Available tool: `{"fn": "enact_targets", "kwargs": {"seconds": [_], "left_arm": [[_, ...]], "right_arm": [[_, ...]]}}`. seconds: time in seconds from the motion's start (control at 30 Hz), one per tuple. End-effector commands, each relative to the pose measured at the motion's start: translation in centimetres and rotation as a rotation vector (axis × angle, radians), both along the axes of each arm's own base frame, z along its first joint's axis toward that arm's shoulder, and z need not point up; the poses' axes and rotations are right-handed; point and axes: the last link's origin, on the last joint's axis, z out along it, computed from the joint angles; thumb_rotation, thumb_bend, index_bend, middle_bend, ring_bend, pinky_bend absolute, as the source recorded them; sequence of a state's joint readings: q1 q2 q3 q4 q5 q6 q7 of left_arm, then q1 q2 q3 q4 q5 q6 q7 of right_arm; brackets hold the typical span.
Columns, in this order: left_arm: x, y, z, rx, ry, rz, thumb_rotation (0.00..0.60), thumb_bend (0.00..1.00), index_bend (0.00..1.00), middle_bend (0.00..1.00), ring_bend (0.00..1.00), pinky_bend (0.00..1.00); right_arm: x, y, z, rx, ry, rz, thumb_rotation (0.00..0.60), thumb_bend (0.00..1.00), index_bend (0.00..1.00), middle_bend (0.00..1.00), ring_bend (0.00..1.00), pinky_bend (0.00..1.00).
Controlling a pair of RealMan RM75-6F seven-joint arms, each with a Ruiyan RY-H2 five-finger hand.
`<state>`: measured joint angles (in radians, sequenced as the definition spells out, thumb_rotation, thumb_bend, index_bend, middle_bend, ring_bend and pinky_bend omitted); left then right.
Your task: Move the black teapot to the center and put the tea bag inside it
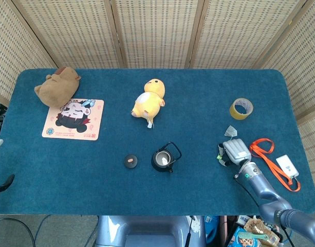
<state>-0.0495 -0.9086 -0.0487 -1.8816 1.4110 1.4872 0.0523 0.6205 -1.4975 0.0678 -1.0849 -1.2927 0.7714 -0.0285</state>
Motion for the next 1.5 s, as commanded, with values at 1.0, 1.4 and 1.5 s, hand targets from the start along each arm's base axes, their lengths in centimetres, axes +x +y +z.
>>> {"fn": "enact_targets", "kwargs": {"seconds": [1.0, 1.4, 1.5], "left_arm": [[0.50, 0.29, 0.07, 0.004, -0.003, -0.001, 0.600, 0.31, 0.00, 0.00, 0.00, 0.00], [0.37, 0.24, 0.08, 0.003, -0.005, 0.004, 0.600, 0.32, 0.00, 0.00, 0.00, 0.00], [0.30, 0.23, 0.05, 0.002, -0.006, 0.005, 0.600, 0.31, 0.00, 0.00, 0.00, 0.00]], "right_arm": [[-0.58, -0.47, 0.08, 0.001, 0.012, -0.014, 0.514, 0.46, 0.58, 0.81, 0.80, 0.87], [-0.71, -0.52, -0.33, 0.013, 0.025, -0.018, 0.514, 0.47, 0.58, 0.81, 0.80, 0.87], [-0.71, -0.57, -0.38, 0.012, 0.027, -0.018, 0.516, 0.49, 0.58, 0.81, 0.80, 0.87]]}}
